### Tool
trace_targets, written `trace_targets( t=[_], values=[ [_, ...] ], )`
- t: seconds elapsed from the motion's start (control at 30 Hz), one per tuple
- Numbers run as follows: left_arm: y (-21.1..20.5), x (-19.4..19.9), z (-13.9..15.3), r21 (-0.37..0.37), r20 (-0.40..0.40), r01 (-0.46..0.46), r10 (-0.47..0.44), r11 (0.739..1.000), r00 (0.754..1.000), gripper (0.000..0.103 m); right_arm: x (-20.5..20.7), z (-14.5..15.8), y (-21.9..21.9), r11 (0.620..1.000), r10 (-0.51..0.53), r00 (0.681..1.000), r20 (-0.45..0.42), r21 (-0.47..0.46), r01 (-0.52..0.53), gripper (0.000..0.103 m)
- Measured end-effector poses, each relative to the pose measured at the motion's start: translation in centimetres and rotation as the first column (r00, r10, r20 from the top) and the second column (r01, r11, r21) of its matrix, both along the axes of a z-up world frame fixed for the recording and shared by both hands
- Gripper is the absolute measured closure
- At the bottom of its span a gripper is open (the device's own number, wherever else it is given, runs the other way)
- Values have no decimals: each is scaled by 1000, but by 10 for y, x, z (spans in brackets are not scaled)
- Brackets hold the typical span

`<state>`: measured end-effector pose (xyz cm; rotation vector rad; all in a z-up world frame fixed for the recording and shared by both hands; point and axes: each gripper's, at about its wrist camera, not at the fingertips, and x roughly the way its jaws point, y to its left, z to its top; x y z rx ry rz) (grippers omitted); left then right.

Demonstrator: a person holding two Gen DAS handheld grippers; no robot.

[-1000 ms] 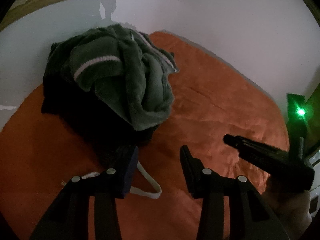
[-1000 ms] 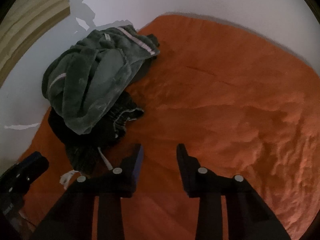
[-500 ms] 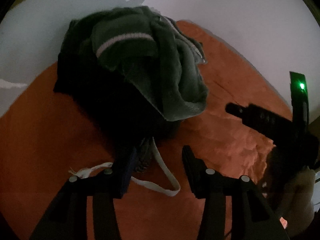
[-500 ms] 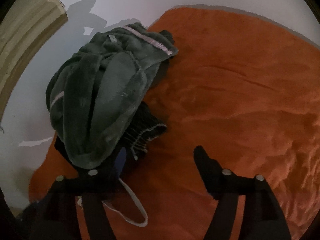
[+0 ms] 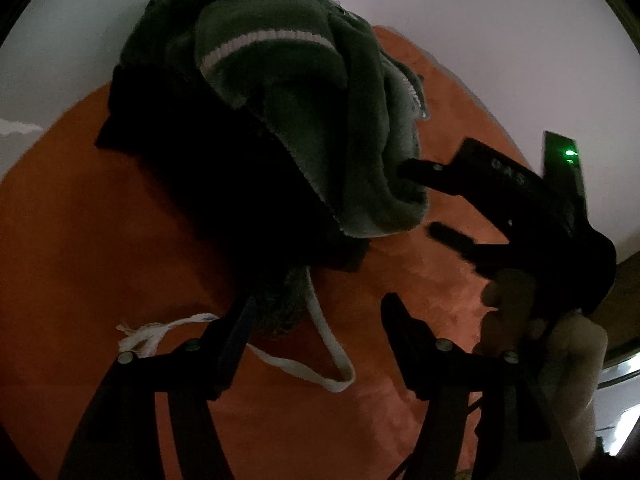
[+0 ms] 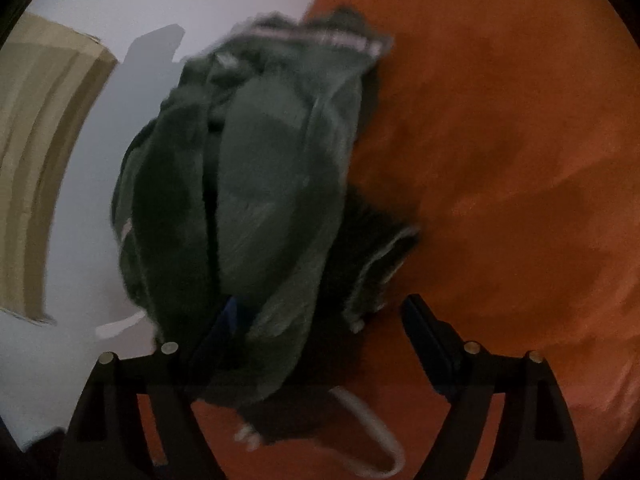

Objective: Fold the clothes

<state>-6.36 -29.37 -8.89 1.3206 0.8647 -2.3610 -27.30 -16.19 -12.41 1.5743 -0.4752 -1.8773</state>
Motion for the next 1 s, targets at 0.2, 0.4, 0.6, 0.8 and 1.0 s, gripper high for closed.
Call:
trace_targets(
  t=[0.2,0.4,0.6,0.8,1.0],
  values=[
    [0,0,-10,45,-17,-9,10,999,1000,36,3,2,-15,1000,28,1000,-11,12,-28,67],
    [1,2,-9,56,-53,-7,10,998,999,36,14,32,7,992,-33,967,-254,107,62,96],
    [1,2,-13,77,-62,23,-18,997,998,36,15,88,142,938,-212,834,-510,134,321,97],
    [18,2,-7,69,-86,72,-66,995,994,36,14,126,298,765,-362,698,-618,231,602,97],
    [66,-2,11,10,-97,198,-197,980,976,36,40,174,459,578,-405,602,-688,317,752,97]
  ],
)
